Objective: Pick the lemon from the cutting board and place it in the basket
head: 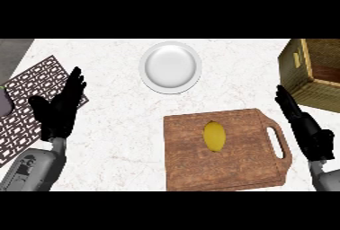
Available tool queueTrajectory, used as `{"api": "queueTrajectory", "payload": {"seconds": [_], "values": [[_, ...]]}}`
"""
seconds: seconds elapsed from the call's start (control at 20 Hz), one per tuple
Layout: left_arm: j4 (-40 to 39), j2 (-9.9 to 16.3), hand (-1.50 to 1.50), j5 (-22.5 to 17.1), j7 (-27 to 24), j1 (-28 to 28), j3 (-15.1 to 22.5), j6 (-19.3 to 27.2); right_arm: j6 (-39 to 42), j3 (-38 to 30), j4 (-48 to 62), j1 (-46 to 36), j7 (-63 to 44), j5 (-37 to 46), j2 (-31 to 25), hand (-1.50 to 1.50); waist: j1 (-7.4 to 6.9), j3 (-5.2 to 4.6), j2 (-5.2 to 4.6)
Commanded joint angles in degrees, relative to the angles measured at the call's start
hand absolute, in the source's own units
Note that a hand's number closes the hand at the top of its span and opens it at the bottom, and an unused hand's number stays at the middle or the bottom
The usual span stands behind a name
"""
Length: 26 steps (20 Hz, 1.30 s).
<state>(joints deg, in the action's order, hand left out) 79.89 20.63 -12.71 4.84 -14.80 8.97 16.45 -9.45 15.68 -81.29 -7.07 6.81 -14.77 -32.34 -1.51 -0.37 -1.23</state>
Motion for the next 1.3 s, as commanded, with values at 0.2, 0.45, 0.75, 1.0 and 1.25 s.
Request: {"api": "queueTrajectory", "payload": {"seconds": [0.2,0.45,0.75,1.0,1.25], "values": [[-2.1,4.4,0.00,-1.7,1.6,0.1,-2.5,-5.2,13.6,-8.0,1.7,-16.5,9.0,-14.1,6.4,1.50,-1.96,0.64,0.29],[-1.2,3.3,0.00,-3.5,5.3,-0.4,-0.6,-7.5,12.3,10.3,-4.1,-21.7,17.8,12.5,4.4,-1.50,-2.97,0.30,1.03],[-0.2,4.3,0.00,-3.3,3.8,5.4,-3.2,-7.3,-6.2,20.1,-7.4,-20.4,6.7,25.2,22.3,-1.50,0.84,0.32,1.52],[-4.5,6.2,0.00,-5.1,2.1,4.4,-5.8,-11.8,2.4,18.5,-12.8,-30.7,-21.7,24.8,19.9,-1.50,1.96,0.14,1.82],[-2.7,5.9,0.00,-4.0,4.7,3.4,-5.4,-9.1,10.5,17.9,-11.3,-40.4,-37.3,32.1,10.2,-1.50,2.44,0.02,2.46]]}}
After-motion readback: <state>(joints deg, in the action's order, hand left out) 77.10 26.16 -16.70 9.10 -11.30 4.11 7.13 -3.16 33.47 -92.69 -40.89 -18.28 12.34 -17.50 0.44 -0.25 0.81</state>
